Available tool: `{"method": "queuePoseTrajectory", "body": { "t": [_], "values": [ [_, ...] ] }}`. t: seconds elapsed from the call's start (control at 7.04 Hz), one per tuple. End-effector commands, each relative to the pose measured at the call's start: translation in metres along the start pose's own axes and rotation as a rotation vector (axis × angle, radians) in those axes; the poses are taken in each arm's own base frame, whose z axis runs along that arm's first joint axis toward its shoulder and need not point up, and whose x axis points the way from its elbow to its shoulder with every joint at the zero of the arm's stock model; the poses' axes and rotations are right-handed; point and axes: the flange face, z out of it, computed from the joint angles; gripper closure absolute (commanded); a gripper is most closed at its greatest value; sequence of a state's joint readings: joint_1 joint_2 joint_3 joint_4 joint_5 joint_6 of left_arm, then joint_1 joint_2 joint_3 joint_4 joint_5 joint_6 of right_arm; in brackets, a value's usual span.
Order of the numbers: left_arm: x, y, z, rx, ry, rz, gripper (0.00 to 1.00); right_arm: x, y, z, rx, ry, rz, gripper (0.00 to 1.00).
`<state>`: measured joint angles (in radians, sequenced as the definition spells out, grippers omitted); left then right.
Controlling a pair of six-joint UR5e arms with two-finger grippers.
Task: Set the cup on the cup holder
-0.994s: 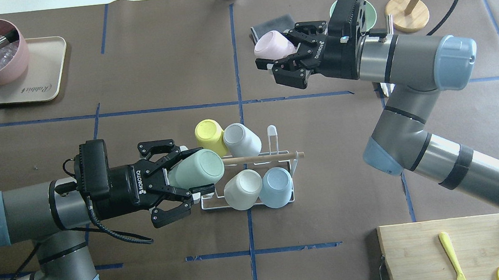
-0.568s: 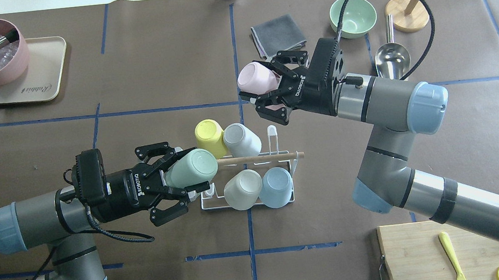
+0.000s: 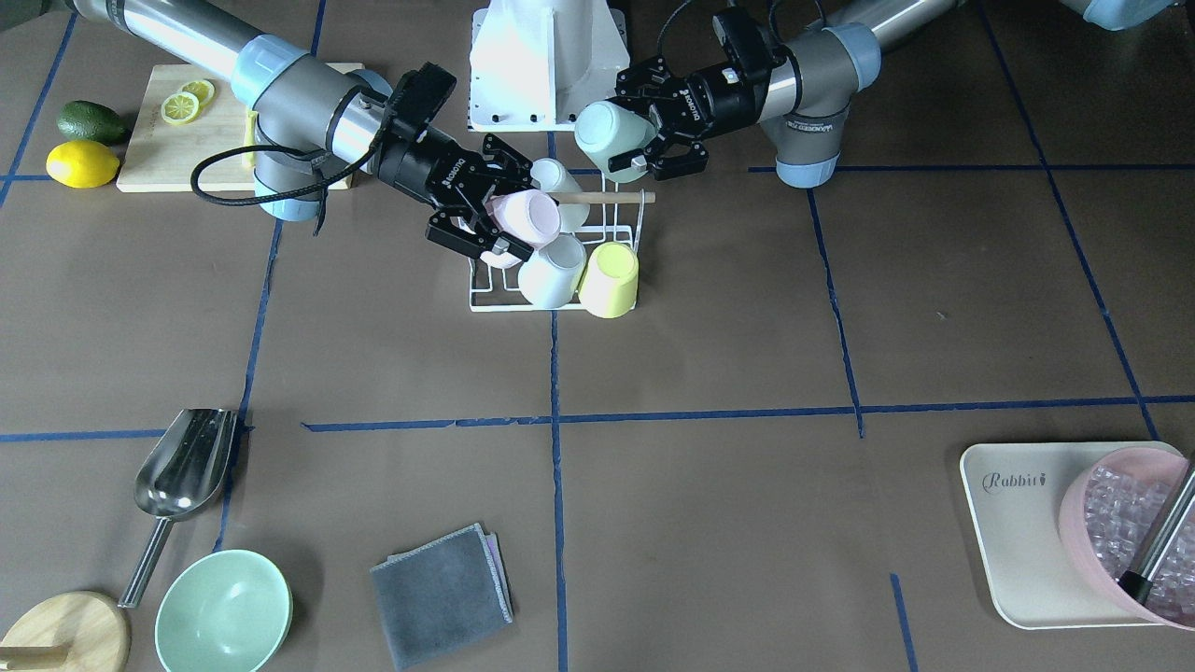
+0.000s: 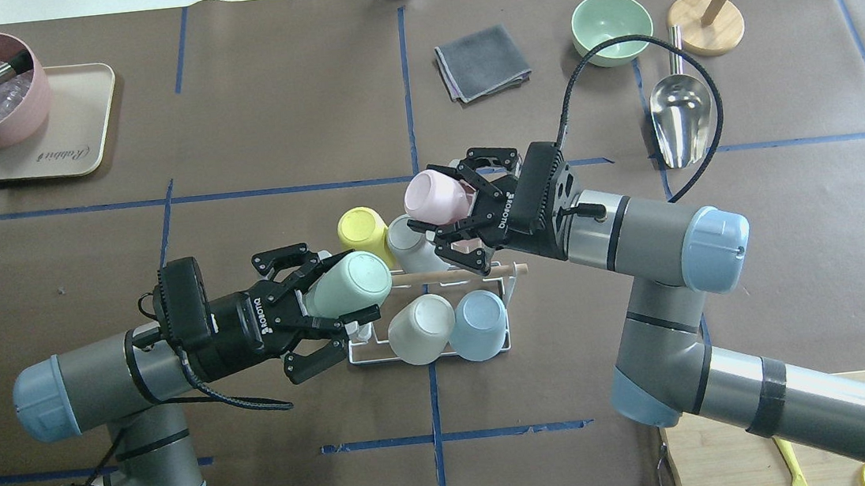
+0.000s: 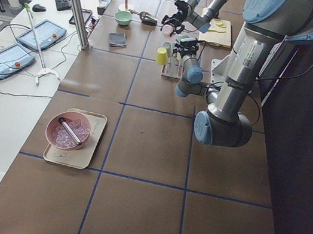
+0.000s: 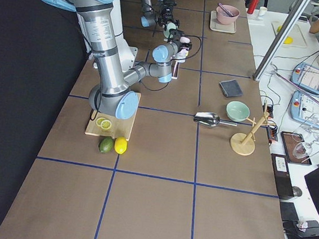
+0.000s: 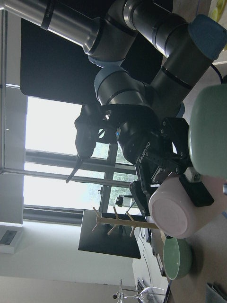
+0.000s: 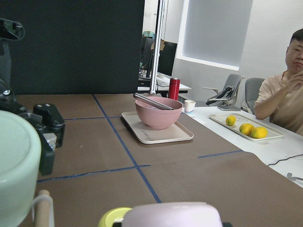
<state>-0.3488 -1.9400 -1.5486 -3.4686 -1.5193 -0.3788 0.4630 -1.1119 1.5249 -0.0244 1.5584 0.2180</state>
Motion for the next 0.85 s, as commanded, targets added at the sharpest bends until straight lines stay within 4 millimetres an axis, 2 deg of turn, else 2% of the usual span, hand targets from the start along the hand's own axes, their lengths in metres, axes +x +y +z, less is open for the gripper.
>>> {"method": "queuePoseTrajectory", "body": {
  "t": [0.0,0.28,0.43,0.57,0.71],
  "values": [
    [0.007,0.006,0.002,-0.003,-0.001,-0.013,0.90,-0.003,0.014,-0.012,0.001,-0.009,0.001,1.00],
    [0.006,0.011,0.002,-0.012,-0.003,-0.014,0.90,-0.001,0.017,-0.013,-0.002,-0.007,0.000,1.00],
    [0.005,0.017,0.002,-0.025,-0.008,-0.014,0.90,-0.001,0.017,-0.013,0.001,-0.007,0.003,0.67],
    [0.004,0.019,0.001,-0.027,-0.009,-0.014,0.90,0.000,0.020,-0.016,0.021,-0.013,0.001,0.01],
    [0.003,0.020,0.001,-0.030,-0.010,-0.013,0.90,0.001,0.022,-0.017,0.024,-0.016,0.002,0.00]
  ]
}}
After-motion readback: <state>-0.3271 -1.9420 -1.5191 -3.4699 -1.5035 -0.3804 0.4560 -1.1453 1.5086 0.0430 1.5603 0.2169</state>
